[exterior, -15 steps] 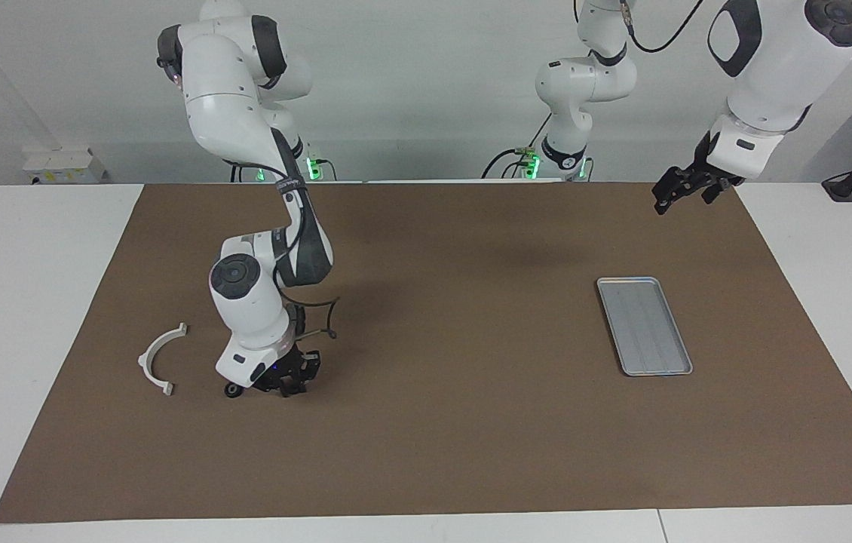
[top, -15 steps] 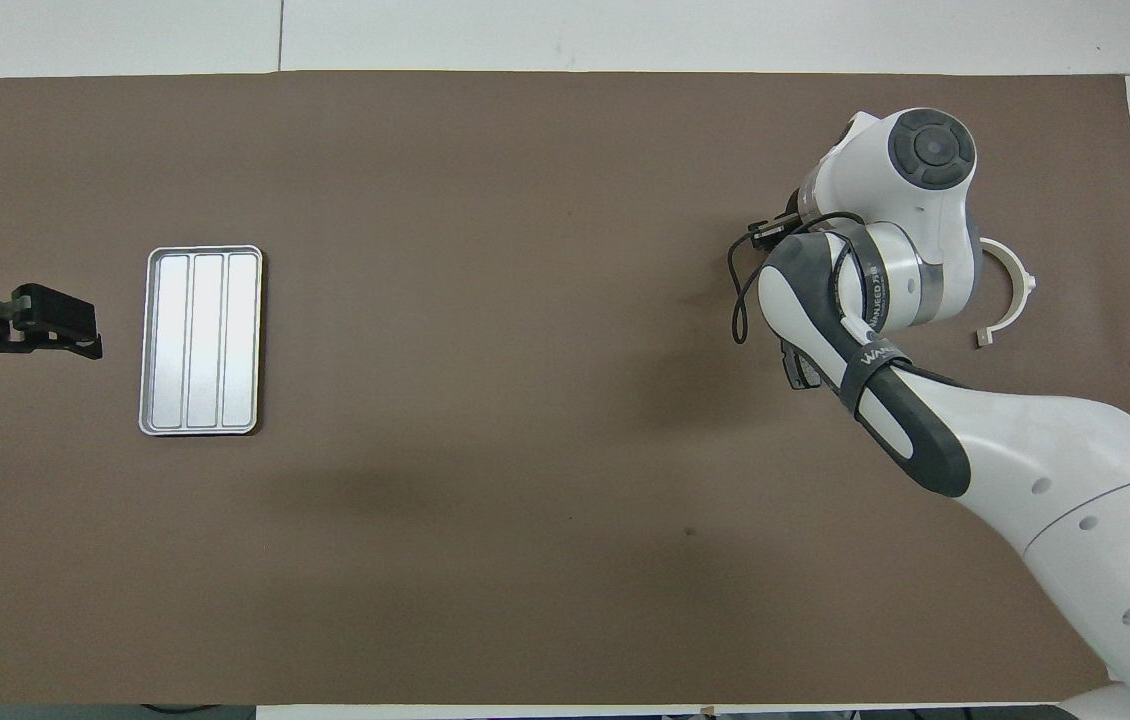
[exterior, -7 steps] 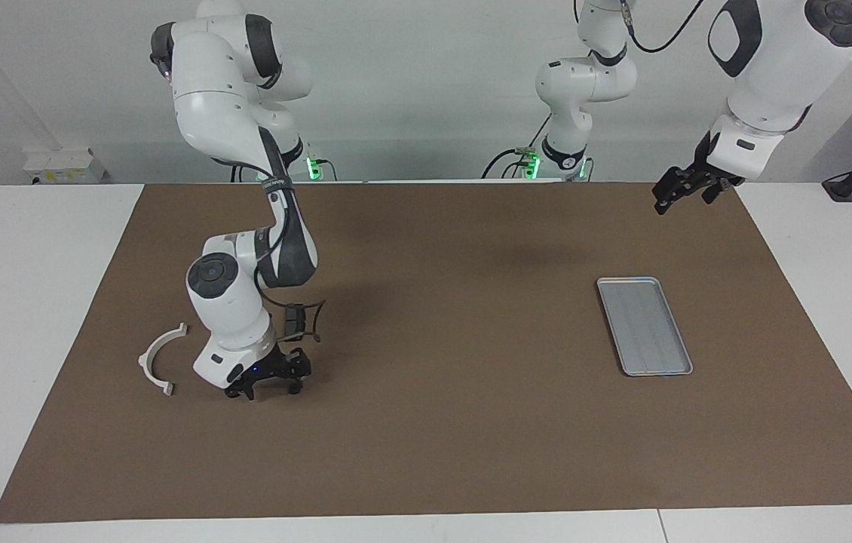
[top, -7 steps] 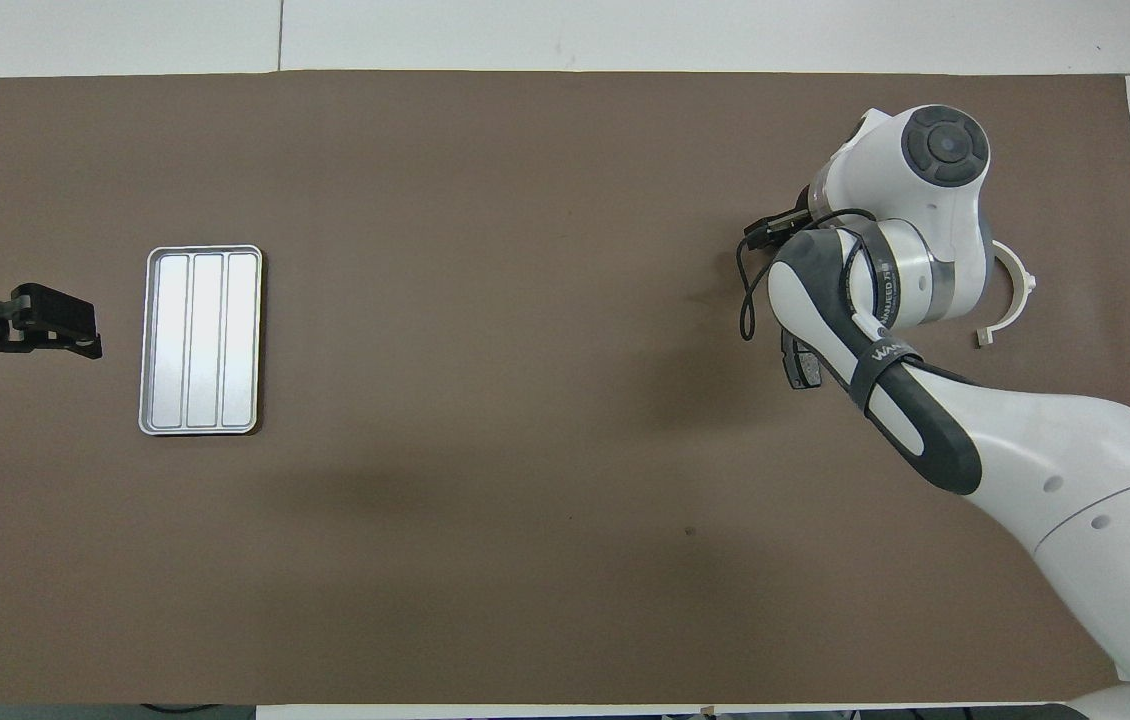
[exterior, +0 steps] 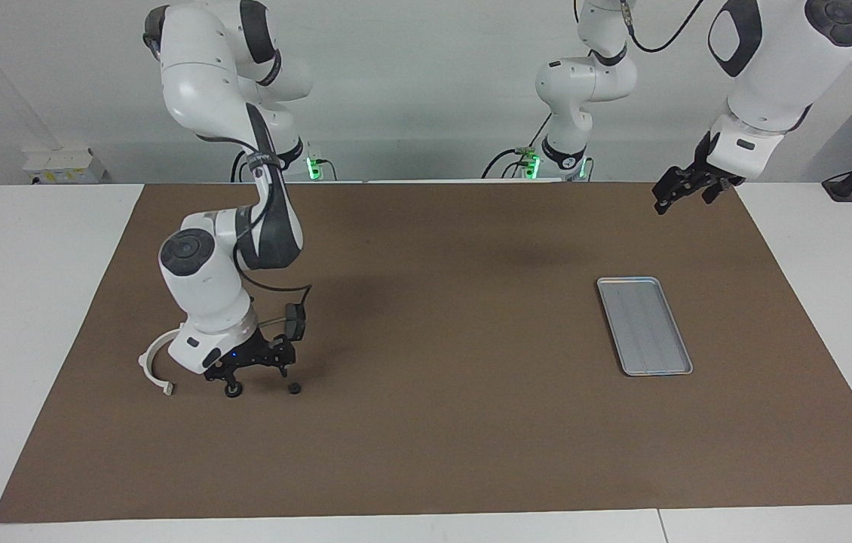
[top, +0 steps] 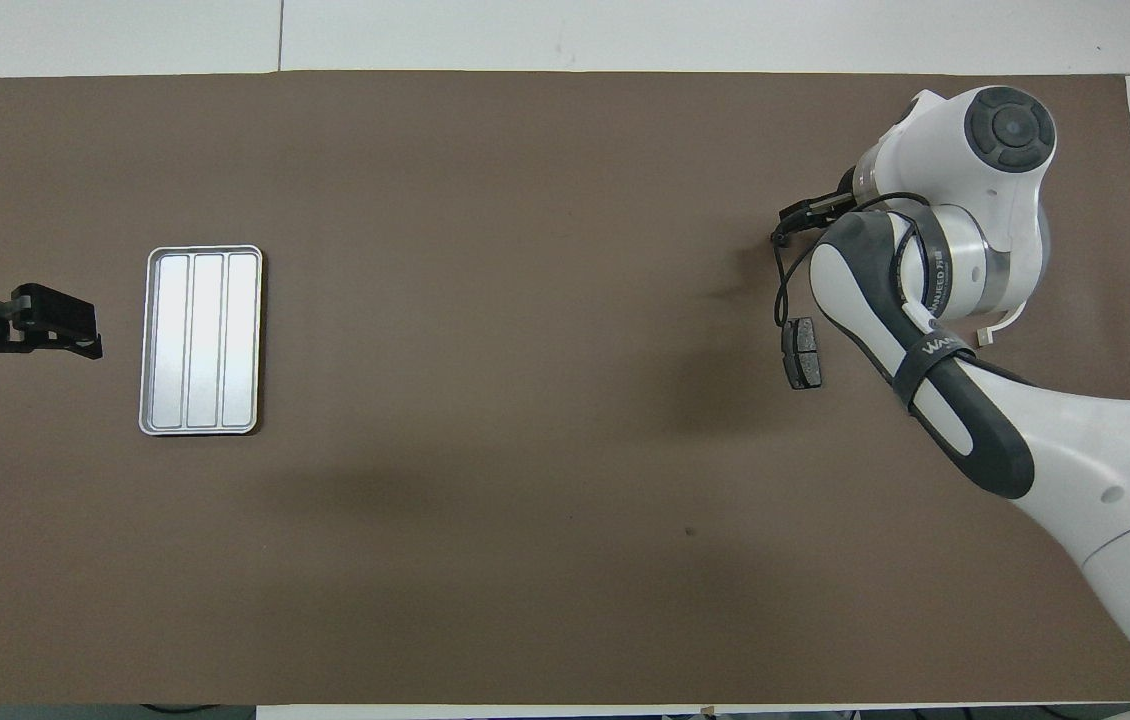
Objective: Place bearing gear from tray to pile
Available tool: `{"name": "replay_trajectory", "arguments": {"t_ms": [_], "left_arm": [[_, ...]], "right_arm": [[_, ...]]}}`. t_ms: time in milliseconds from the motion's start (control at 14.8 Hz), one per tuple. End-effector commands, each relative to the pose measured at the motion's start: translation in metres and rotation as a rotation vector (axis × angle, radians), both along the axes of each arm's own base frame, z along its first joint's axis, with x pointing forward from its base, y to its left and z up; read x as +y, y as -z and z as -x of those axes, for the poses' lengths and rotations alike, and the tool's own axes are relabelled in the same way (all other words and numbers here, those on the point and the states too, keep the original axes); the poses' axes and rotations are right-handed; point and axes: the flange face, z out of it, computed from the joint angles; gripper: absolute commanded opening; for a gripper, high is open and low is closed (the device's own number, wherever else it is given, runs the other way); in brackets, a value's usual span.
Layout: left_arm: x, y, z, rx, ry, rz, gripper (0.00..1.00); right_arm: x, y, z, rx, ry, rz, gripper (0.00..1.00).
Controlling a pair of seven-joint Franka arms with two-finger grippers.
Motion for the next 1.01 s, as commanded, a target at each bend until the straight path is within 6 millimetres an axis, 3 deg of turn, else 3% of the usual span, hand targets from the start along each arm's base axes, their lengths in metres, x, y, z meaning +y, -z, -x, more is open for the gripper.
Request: {"name": "replay_trajectory", "arguments": {"t_ms": [0, 269, 404, 741, 943], "left_arm": [[0.002, -0.006, 0.006, 0.005, 0.003, 0.008, 1.0], [0.002, -0.006, 0.006, 0.005, 0.003, 0.008, 1.0], [0.002, -0.006, 0.006, 0.005, 0.003, 0.008, 1.0], [0.002, -0.006, 0.006, 0.005, 0.003, 0.008, 1.0], [0.002, -0.007, 0.006, 0.004, 0.003, 0.008, 1.0]], "right_arm": [[-0.019, -0.079, 0.035, 0.036, 0.005, -0.003, 1.0], [-0.024, -0.175, 0.091, 0.043, 0.011, 0.007, 1.0], [-0.026, -0.209, 0.117, 0.052, 0.013, 0.012, 1.0], [-0.043, -0.254, 0.17, 0.151, 0.046, 0.02, 1.0], [-0.054, -0.259, 0.183, 0.207, 0.073, 0.019, 1.0]]}}
